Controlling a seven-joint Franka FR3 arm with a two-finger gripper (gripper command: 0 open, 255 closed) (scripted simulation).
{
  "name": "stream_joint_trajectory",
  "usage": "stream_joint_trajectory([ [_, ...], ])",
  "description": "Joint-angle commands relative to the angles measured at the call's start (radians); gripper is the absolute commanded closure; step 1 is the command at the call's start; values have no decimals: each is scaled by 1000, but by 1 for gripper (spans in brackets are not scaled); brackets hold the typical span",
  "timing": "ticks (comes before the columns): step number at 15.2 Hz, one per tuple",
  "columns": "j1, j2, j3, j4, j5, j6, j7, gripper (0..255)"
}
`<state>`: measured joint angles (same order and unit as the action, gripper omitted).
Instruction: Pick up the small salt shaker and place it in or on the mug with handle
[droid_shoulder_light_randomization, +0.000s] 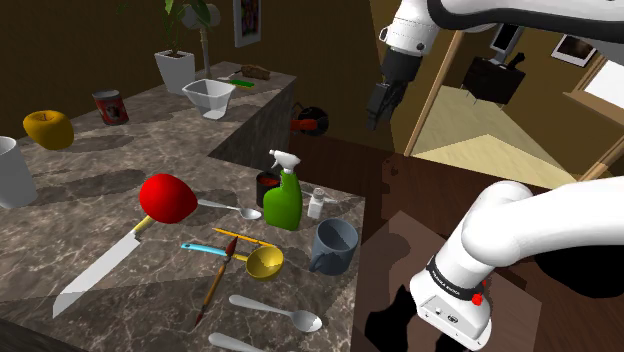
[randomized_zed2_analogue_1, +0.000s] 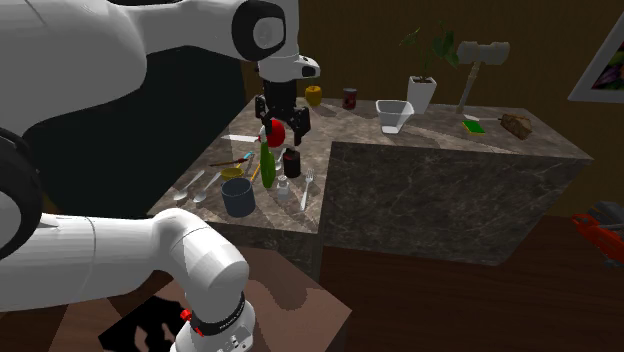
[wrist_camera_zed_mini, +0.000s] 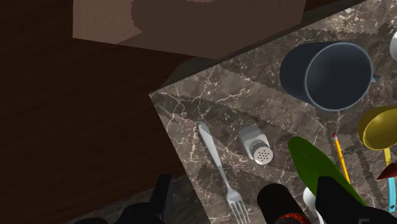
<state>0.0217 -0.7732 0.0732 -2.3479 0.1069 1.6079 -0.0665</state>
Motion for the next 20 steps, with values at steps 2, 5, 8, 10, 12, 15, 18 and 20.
stream_joint_trajectory([
  [2, 5, 12, 11, -21, 4, 30, 1, 0],
  [5, 22, 55, 44, -76, 15, 123, 4, 0],
  [8, 37, 111, 77, -121, 25, 217, 8, 0],
  [10, 47, 156, 100, -146, 30, 282, 12, 0],
  [12, 56, 205, 123, -165, 33, 346, 16, 0],
  [15, 67, 290, 158, -185, 34, 444, 26, 0],
  [18, 74, 360, 184, -192, 29, 515, 35, 0],
  [20, 74, 373, 188, -210, 30, 546, 36, 0],
])
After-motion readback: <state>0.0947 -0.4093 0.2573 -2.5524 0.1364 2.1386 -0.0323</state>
